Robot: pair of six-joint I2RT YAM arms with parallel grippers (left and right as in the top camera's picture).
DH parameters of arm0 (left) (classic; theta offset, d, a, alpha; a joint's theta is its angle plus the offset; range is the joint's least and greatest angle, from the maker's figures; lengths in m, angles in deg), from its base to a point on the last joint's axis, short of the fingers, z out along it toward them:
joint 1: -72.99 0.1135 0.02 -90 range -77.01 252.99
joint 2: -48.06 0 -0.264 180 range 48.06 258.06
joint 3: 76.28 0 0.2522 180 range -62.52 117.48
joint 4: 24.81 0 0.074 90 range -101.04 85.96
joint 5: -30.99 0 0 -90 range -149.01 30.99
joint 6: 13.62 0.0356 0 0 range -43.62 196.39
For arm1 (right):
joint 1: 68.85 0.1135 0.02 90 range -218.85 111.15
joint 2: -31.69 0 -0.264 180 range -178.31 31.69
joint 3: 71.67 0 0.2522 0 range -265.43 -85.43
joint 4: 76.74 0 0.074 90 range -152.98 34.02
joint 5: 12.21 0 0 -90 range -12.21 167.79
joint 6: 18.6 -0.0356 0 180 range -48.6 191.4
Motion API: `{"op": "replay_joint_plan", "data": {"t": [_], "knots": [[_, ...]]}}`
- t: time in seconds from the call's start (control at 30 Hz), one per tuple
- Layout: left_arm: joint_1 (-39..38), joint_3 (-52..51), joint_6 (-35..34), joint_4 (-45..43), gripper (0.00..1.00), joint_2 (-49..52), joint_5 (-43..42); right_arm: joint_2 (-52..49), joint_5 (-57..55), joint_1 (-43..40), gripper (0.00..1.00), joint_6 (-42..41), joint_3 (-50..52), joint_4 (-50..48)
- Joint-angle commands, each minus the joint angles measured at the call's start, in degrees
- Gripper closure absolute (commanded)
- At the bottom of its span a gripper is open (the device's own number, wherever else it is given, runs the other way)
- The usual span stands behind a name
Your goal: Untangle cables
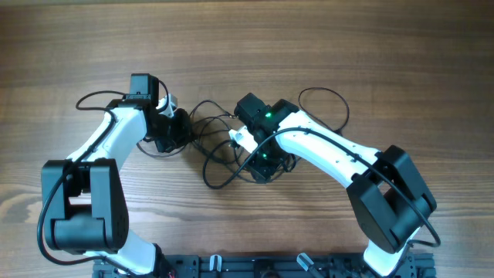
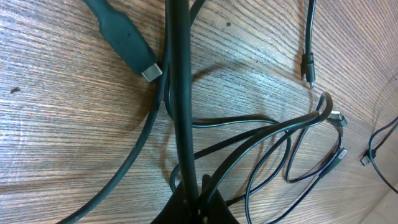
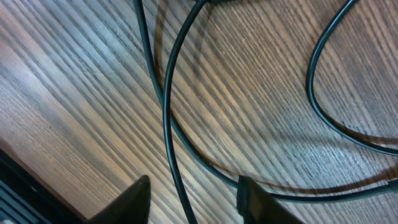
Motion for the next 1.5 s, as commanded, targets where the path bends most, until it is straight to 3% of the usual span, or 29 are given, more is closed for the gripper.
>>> {"op": "replay_joint_plan", "data": {"t": [0.0, 0.1, 0.2, 0.23, 0.33, 0.57, 0.73, 0.9, 1.07, 1.47], "knots": [[-0.24, -0.11, 1.18, 0.22, 0.96, 0.11, 0.57, -1.29, -0.72, 0.17, 0.72, 0.59, 0.55, 0.2], [-0.24, -0.11, 1.18, 0.22, 0.96, 0.11, 0.57, -1.29, -0.92, 0.17, 0.96, 0.59, 0.55, 0.07], [-0.24, -0.11, 1.18, 0.22, 0.93, 0.11, 0.57, -1.27, -3.43, 0.17, 0.96, -1.9, 0.52, 0.02], [-0.24, -0.11, 1.18, 0.22, 0.83, 0.11, 0.57, -1.27, -5.62, 0.17, 0.96, -3.74, 0.52, -0.11], [-0.24, -0.11, 1.18, 0.24, 0.7, 0.11, 0.57, -1.14, -12.74, 0.17, 0.96, -8.87, 0.44, -0.11], [-0.24, -0.11, 1.16, 0.26, 0.57, 0.11, 0.57, 3.19, -15.78, -0.37, 0.96, -13.42, -1.05, -1.01], [-0.24, -0.11, 1.16, 0.48, 0.57, 0.11, 0.57, 11.32, -17.31, -2.05, 0.96, -14.6, -2.16, -3.54], [-0.24, -0.11, 1.16, 0.48, 0.69, 0.11, 0.57, 19.89, -21.66, -5.35, 0.96, -20.68, -2.16, -7.06], [-0.24, -0.11, 1.16, 0.55, 0.73, 0.11, 0.57, 27.39, -24.24, -11.56, 0.96, -27.85, -2.16, -9.81], [-0.24, -0.11, 1.16, 0.9, 0.74, 0.11, 0.57, 30.69, -24.33, -28.48, 0.96, -40.11, -2.12, -8.52]]}}
